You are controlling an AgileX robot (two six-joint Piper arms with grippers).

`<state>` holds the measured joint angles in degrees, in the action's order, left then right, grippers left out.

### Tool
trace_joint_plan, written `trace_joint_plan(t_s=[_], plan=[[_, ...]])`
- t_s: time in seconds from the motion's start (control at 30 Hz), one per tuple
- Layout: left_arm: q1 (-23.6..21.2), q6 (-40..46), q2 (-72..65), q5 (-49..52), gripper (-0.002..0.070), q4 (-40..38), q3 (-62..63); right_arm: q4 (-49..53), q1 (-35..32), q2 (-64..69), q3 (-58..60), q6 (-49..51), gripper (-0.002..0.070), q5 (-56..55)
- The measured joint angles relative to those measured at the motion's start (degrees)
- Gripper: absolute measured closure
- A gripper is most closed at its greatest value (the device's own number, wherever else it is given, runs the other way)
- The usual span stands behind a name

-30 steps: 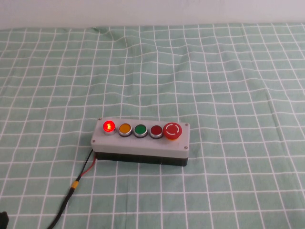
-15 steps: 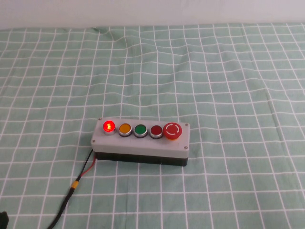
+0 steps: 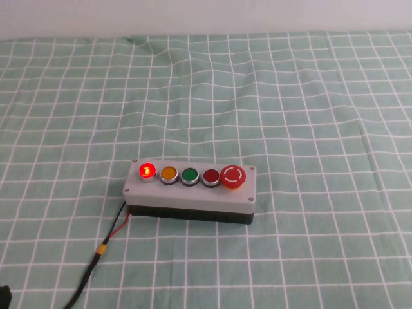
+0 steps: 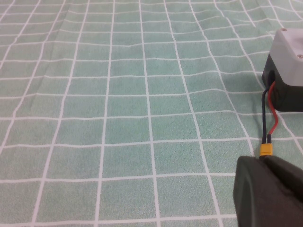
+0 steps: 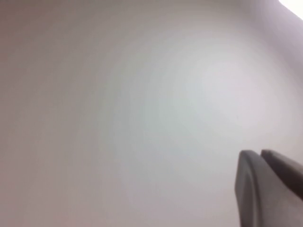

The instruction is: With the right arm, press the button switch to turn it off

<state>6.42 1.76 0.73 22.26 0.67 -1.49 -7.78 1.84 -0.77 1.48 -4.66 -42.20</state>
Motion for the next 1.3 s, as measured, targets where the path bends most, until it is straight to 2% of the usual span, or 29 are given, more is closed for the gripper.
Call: trace_joint_plan(t_s=[0.17, 0.3, 0.37, 0.6, 0.83, 1.03, 1.2, 1.3], plan=[[0.0, 0.0, 0.0, 0.0, 0.0678, 0.0, 0.0, -0.47, 0.0, -0.02, -0.15, 0.0, 0.0692, -13.3], [0.0, 0.0, 0.0, 0.0, 0.0678, 0.0, 0.0, -1.32, 0.0, -0.02, -5.84, 0.55, 0.0692, -13.51], [0.0, 0.0, 0.0, 0.0, 0.0678, 0.0, 0.0, -1.32, 0.0, -0.12, -10.74, 2.23, 0.0692, -9.09], [0.0, 0.0, 0.0, 0.0, 0.0678, 0.0, 0.0, -1.32, 0.0, 2.01, -31.65, 14.52, 0.0692, 17.61], [0.0, 0.0, 0.0, 0.0, 0.0678, 0.0, 0.0, -1.32, 0.0, 15.7, -48.78, 16.36, 0.0692, 44.74], [0.0, 0.0, 0.0, 0.0, 0.0678, 0.0, 0.0, -1.45, 0.0, 30.55, -58.42, 15.88, 0.0692, 67.53], [0.0, 0.0, 0.0, 0.0, 0.0678, 0.0, 0.0, -3.13, 0.0, 38.94, -59.31, 11.46, 0.0692, 73.54], [0.0, 0.0, 0.0, 0.0, 0.0678, 0.0, 0.0, -10.87, 0.0, 42.47, -59.31, 10.91, 0.0692, 73.94]])
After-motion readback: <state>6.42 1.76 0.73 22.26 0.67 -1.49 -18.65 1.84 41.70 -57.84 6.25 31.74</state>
